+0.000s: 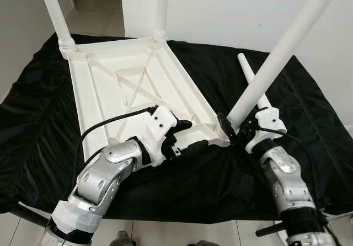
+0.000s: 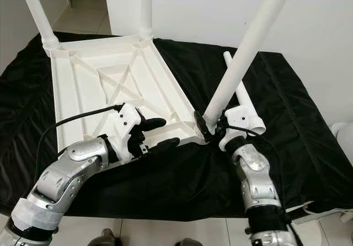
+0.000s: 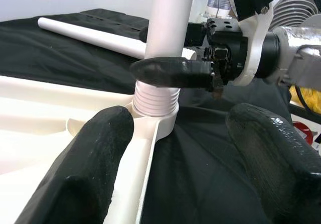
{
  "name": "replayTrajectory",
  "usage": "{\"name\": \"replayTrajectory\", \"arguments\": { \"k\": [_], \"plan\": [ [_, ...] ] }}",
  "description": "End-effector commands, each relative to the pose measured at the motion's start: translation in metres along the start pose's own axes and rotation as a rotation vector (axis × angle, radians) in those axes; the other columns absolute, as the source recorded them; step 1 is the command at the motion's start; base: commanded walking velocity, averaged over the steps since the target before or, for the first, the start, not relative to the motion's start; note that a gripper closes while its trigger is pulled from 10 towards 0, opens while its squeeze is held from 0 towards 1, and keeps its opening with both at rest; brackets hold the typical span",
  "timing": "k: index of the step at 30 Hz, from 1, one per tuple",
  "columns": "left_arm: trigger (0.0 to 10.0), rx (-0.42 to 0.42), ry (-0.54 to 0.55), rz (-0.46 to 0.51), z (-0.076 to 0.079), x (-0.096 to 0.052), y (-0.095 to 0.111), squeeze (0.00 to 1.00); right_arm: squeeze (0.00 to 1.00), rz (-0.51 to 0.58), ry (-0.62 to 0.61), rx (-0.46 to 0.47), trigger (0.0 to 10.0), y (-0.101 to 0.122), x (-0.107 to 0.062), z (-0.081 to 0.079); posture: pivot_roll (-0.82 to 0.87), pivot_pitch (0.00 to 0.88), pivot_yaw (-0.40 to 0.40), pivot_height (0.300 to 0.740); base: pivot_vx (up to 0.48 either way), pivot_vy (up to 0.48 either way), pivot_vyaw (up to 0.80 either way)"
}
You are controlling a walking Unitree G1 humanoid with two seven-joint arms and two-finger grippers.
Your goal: Building children table
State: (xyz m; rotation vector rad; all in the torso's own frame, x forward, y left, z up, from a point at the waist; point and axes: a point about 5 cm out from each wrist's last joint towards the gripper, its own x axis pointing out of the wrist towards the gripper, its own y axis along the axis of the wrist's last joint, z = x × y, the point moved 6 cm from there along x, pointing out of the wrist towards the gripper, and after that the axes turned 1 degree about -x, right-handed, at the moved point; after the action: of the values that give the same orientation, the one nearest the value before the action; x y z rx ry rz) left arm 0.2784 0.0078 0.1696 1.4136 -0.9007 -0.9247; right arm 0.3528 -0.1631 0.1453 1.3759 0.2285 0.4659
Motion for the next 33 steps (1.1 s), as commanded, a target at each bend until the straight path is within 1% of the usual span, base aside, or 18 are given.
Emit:
{"name": "replayTrajectory", "arguments": {
  "k": [1,2,3,4,5,10,14,15,16,17,23,24,27,28,30,33],
  "plan": [
    [10.0,0.008,-0.011,0.0,0.001,0.003,0.001,0.0,0.0,-0.017,0.044,-0.006,5.6,-0.004,0.0,-0.002,0.05,0.0,-0.064,0.74,0.0,0.0,0.0],
    [10.0,0.009,-0.01,0.0,0.0,0.004,0.001,0.0,0.0,-0.033,0.076,-0.019,3.2,-0.007,0.0,0.0,0.05,0.0,-0.065,0.74,0.0,0.0,0.0],
    [10.0,0.009,-0.01,0.0,0.0,0.004,0.001,0.0,0.0,-0.033,0.076,-0.019,3.2,-0.007,0.0,0.0,0.05,0.0,-0.065,0.74,0.0,0.0,0.0],
    [10.0,0.009,-0.008,0.002,0.0,0.004,0.001,0.0,0.0,-0.054,0.106,-0.029,1.3,-0.011,0.001,0.001,0.05,0.0,-0.065,0.74,0.0,0.0,0.0],
    [10.0,0.01,-0.006,0.003,-0.001,0.004,0.001,0.0,0.0,-0.06,0.116,-0.031,0.0,-0.011,0.001,0.001,0.05,0.0,-0.065,0.74,0.0,0.0,0.0],
    [10.0,0.011,-0.004,0.006,-0.001,0.004,0.002,0.0,0.0,-0.07,0.14,-0.028,0.0,-0.014,0.002,0.003,0.06,0.0,-0.065,0.74,0.0,0.0,0.0],
    [10.0,0.013,0.003,0.01,-0.003,0.004,0.003,0.0,0.0,-0.103,0.158,-0.015,0.0,-0.022,0.005,0.007,0.06,0.0,-0.064,0.74,0.0,0.0,0.0],
    [10.0,0.013,0.005,0.01,-0.003,0.003,0.003,0.0,0.0,-0.112,0.151,-0.009,2.2,-0.023,0.006,0.009,0.06,0.0,-0.064,0.74,0.0,0.0,0.0],
    [10.0,0.013,0.005,0.01,-0.003,0.003,0.003,0.0,0.0,-0.112,0.151,-0.009,2.2,-0.023,0.006,0.009,0.06,0.0,-0.064,0.74,0.0,0.0,0.0],
    [10.0,0.014,0.006,0.01,-0.003,0.003,0.004,0.0,0.0,-0.128,0.138,0.015,10.0,-0.027,0.008,0.011,0.06,0.0,-0.064,0.74,0.0,0.0,0.0],
    [10.0,0.015,0.01,0.01,-0.004,0.003,0.004,0.0,0.0,-0.156,0.116,0.069,10.0,-0.033,0.01,0.013,0.06,0.0,-0.064,0.74,0.0,0.0,0.0],
    [10.0,0.015,0.011,0.011,-0.004,0.003,0.005,0.0,0.0,-0.159,0.105,0.092,10.0,-0.035,0.01,0.013,0.06,0.005,-0.066,0.74,0.0,0.0,0.0],
    [10.0,0.015,0.012,0.011,-0.005,0.003,0.005,0.0,0.0,-0.164,0.097,0.107,10.0,-0.037,0.01,0.013,0.06,0.005,-0.066,0.74,0.0,0.0,0.0],
    [10.0,0.015,0.013,0.012,-0.005,0.003,0.005,0.0,0.0,-0.165,0.081,0.129,10.0,-0.038,0.011,0.013,0.06,0.009,-0.064,0.74,0.0,0.0,0.0],
    [10.0,0.015,0.013,0.012,-0.005,0.003,0.005,0.0,0.0,-0.165,0.081,0.129,10.0,-0.038,0.011,0.013,0.06,0.009,-0.064,0.74,0.0,0.0,0.0],
    [10.0,0.012,0.012,0.014,-0.005,0.003,0.006,0.0,0.0,-0.169,0.045,0.148,10.0,-0.04,0.015,0.017,0.06,0.014,-0.066,0.74,0.0,0.0,0.0]
  ]
}}
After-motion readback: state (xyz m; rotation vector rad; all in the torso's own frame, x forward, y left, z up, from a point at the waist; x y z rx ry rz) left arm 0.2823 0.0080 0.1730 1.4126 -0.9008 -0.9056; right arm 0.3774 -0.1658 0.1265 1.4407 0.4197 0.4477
